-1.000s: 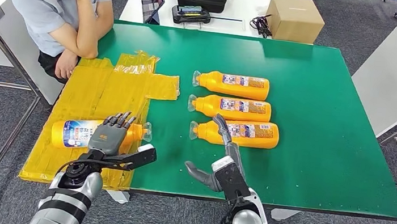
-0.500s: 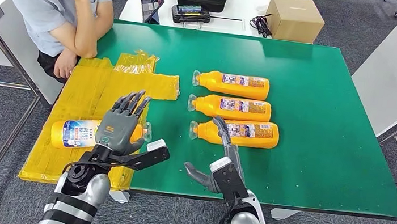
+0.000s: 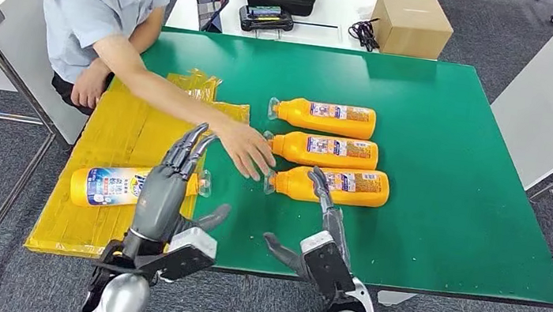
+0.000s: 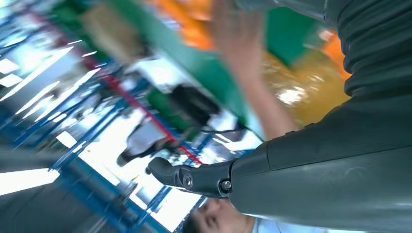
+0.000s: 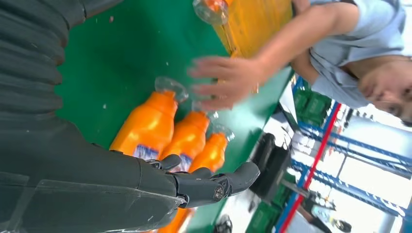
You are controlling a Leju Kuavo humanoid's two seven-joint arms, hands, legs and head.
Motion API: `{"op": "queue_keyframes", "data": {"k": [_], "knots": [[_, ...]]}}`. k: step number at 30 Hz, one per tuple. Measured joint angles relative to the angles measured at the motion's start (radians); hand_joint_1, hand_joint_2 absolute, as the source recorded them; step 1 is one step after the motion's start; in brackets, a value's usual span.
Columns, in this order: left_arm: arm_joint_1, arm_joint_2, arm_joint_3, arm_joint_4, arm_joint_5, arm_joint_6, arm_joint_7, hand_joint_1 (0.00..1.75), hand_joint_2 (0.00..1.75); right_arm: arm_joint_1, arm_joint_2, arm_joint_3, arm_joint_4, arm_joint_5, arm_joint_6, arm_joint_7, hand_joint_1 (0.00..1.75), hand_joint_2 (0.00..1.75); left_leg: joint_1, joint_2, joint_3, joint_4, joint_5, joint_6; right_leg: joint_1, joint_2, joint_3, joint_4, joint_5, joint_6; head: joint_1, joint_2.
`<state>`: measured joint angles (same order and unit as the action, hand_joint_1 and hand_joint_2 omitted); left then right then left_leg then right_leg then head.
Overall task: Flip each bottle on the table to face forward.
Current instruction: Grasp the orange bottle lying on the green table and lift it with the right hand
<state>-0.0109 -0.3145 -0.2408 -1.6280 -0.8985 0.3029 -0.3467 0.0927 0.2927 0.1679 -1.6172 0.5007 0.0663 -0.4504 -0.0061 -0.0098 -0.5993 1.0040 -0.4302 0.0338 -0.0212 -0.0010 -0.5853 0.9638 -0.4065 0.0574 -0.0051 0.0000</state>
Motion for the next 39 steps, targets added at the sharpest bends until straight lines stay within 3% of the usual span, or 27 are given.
{"op": "queue_keyframes", "data": {"k": [8, 19, 24, 28, 39], "knots": [[0.134, -0.009, -0.035, -0.244, 0.232, -0.05, -0.116, 0.0, 1.75, 0.06, 0.005, -0.01, -0.122, 0.078, -0.057, 0.001, 0.0, 1.75, 0.0, 0.0, 0.0, 0.0, 0.0, -0.001, 0.0, 0.0, 0.0, 0.0, 0.0, 0.0, 0.0, 0.0], [0.221, -0.005, -0.089, -0.384, 0.25, -0.08, -0.178, 0.0, 1.75, 0.106, 0.005, -0.027, -0.21, 0.249, -0.175, -0.01, 0.0, 1.75, 0.0, 0.0, 0.0, 0.0, 0.0, -0.001, 0.0, 0.0, 0.0, 0.0, 0.0, 0.0, 0.0, 0.0], [0.228, -0.004, -0.09, -0.392, 0.25, -0.077, -0.181, 0.0, 1.75, 0.119, -0.012, -0.031, -0.235, 0.572, -0.311, 0.077, 0.0, 1.75, 0.0, 0.0, 0.001, 0.0, 0.0, -0.001, 0.0, 0.0, 0.0, 0.0, 0.0, 0.0, 0.0, 0.0], [0.224, -0.004, -0.09, -0.391, 0.259, -0.079, -0.143, 0.0, 1.75, 0.123, -0.052, -0.036, -0.231, 0.749, -0.31, 0.186, 0.0, 1.75, 0.0, 0.0, 0.001, 0.0, 0.0, -0.001, 0.0, 0.0, 0.0, 0.0, 0.0, 0.0, 0.0, 0.0], [0.221, -0.004, -0.081, -0.363, 0.297, -0.139, -0.064, 0.0, 1.75, 0.162, -0.175, -0.039, -0.137, 0.893, -0.282, 0.309, 0.0, 1.75, 0.0, 0.0, 0.0, 0.0, -0.001, 0.0, 0.0, 0.0, -0.001, 0.0, 0.0, 0.0, 0.0, 0.0]]}}
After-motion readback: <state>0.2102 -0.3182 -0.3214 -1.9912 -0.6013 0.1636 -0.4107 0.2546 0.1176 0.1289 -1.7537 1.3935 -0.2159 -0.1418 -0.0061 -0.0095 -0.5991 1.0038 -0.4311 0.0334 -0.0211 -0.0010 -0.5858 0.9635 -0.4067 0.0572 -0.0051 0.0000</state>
